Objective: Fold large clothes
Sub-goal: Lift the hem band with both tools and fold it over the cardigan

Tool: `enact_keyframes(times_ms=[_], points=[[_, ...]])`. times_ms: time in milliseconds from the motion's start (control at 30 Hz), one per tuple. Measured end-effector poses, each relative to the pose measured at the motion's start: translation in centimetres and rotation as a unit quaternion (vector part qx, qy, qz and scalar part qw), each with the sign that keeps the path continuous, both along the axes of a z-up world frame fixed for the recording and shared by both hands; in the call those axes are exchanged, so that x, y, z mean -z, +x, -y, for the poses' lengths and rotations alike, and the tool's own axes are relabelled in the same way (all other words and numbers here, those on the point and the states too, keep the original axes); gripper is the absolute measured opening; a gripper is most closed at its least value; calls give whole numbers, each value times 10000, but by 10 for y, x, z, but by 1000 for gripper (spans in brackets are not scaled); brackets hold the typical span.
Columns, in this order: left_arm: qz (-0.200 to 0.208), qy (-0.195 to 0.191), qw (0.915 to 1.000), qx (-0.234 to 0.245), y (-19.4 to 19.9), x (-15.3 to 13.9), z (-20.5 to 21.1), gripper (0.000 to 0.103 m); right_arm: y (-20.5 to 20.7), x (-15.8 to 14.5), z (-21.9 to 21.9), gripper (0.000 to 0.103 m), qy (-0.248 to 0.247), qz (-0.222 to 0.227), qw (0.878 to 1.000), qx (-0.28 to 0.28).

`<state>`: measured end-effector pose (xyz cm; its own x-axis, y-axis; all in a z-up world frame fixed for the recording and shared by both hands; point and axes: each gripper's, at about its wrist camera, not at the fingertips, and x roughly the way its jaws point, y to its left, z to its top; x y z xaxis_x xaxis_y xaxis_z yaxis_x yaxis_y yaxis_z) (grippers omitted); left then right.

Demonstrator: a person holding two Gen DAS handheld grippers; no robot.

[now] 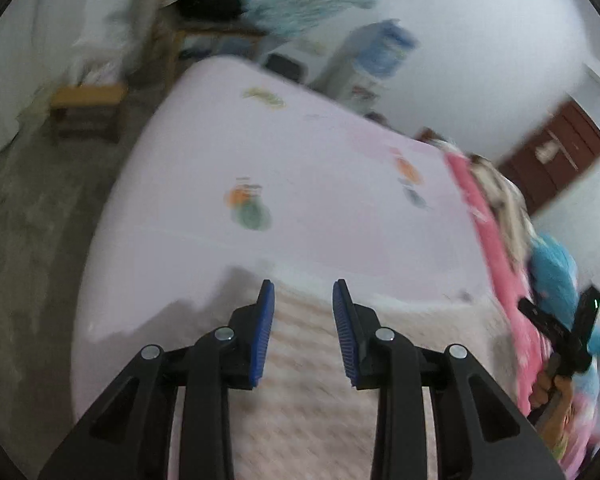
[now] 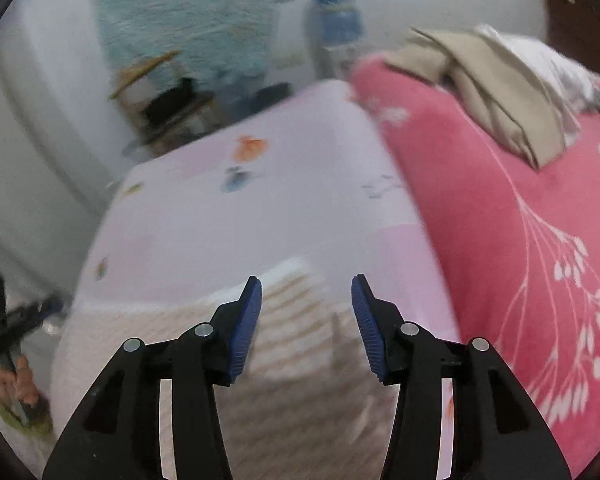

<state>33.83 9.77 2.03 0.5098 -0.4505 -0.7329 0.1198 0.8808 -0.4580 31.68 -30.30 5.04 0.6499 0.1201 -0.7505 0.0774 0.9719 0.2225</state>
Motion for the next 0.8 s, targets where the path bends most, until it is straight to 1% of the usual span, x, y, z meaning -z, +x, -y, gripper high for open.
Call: enact_keyframes(times_ms=[33, 67, 133, 167, 233, 267, 300, 333, 367, 400, 500, 567, 633, 667, 700, 733, 767, 800], points=[[70, -20, 9997, 216, -8, -7, 10, 31, -11, -3, -14, 48, -33, 30, 9998, -199], [144, -35, 9984, 553, -23, -14, 27, 35, -20, -6, -28, 50, -64, 42, 9992, -405], [222, 9, 9951, 961, -45, -19, 47, 40, -43, -4, -62, 52, -148, 20, 9967, -801], [300, 93, 9924, 1189, -60, -18, 63, 42, -44, 3, -72, 52, -211, -40, 9958, -894], [390, 395, 9889, 1376, -74, -8, 84, 45, -46, 20, -87, 54, -474, -214, 9945, -908], [350, 695, 9872, 1392, -77, 4, 95, 45, -43, 30, -91, 54, -581, -331, 9939, -875], [344, 1029, 9847, 1364, -78, 19, 102, 45, -40, 46, -95, 54, -724, -487, 9926, -850], [356, 1197, 9829, 1355, -76, 28, 104, 47, -40, 51, -98, 54, -848, -399, 9923, -815], [392, 1230, 9829, 1317, -78, 37, 104, 47, -38, 49, -100, 54, -944, -367, 9917, -796], [472, 1232, 9834, 1246, -81, 35, 104, 47, -43, 42, -106, 54, -1066, -376, 9910, -715], [852, 1571, 9766, 1199, -105, 17, 101, 46, -76, 23, -118, 54, -866, -157, 9932, -767], [1095, 1408, 9745, 1364, -129, 5, 97, 48, -97, 18, -126, 54, -842, -18, 9927, -859], [1096, 1285, 9740, 1507, -148, 5, 98, 51, -122, 23, -140, 55, -688, 34, 9921, -1044], [998, 1278, 9741, 1574, -156, 11, 99, 53, -123, 27, -142, 56, -693, 2, 9916, -1090], [903, 1353, 9738, 1592, -159, 19, 102, 53, -124, 38, -148, 57, -813, -38, 9901, -1140], [787, 1523, 9727, 1564, -160, 30, 104, 53, -126, 51, -153, 58, -963, -77, 9892, -1100], [736, 1611, 9721, 1535, -160, 37, 105, 53, -125, 58, -153, 59, -945, -105, 9897, -1066], [822, 1580, 9728, 1482, -159, 43, 107, 54, -124, 61, -151, 59, -859, -82, 9912, -1005]])
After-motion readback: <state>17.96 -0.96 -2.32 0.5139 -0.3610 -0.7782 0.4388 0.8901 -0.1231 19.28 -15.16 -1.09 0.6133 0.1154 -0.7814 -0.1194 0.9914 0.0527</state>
